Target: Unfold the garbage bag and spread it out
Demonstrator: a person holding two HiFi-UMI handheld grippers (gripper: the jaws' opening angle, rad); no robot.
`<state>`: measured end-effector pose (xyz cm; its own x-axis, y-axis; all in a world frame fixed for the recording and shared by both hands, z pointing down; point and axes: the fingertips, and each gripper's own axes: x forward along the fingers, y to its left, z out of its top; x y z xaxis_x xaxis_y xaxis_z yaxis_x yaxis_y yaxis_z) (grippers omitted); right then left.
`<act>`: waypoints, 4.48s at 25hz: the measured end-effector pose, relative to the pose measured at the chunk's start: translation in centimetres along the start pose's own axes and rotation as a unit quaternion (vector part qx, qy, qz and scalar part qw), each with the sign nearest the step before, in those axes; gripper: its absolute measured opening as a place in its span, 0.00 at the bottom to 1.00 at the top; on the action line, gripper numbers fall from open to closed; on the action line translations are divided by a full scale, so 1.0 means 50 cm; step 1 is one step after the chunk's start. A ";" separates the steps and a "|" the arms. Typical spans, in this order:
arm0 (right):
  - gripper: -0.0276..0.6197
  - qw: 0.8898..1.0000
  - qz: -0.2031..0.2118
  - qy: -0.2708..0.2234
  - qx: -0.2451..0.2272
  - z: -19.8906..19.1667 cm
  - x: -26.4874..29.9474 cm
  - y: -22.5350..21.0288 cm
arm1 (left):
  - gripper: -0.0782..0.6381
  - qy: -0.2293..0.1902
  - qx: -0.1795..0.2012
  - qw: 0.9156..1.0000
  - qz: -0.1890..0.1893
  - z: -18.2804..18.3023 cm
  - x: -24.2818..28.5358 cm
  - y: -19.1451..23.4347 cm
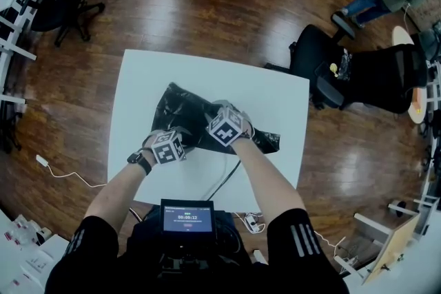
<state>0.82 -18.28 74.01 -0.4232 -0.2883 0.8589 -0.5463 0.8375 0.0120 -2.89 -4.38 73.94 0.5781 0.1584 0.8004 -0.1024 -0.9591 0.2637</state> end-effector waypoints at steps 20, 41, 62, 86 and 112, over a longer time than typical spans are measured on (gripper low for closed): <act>0.32 0.999 -0.005 0.033 -0.013 0.021 0.048 -0.053 | 0.29 -0.006 -0.025 1.000 -0.018 -0.021 -0.004 -0.035; 0.39 0.997 0.005 -0.071 0.040 0.104 -0.041 -0.085 | 0.29 -0.002 -0.027 1.000 0.002 -0.029 -0.020 -0.033; 0.39 0.990 -0.032 -0.055 0.122 -0.093 -0.165 -0.116 | 0.30 -0.111 -0.102 0.988 -0.046 0.166 0.035 -0.010; 0.41 0.993 -0.035 0.011 0.113 -0.163 -0.084 -0.175 | 0.33 -0.049 -0.073 0.994 -0.069 0.121 0.054 -0.052; 0.40 0.997 0.036 -0.055 0.049 -0.219 -0.219 -0.052 | 0.42 -0.052 -0.012 0.993 0.101 0.014 -0.130 0.172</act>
<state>14.78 -12.22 70.17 -0.5378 -0.2838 0.7938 -0.5779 0.8097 -0.1020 -6.98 -13.83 70.65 0.6238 -0.0638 0.7790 -0.2438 -0.9628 0.1164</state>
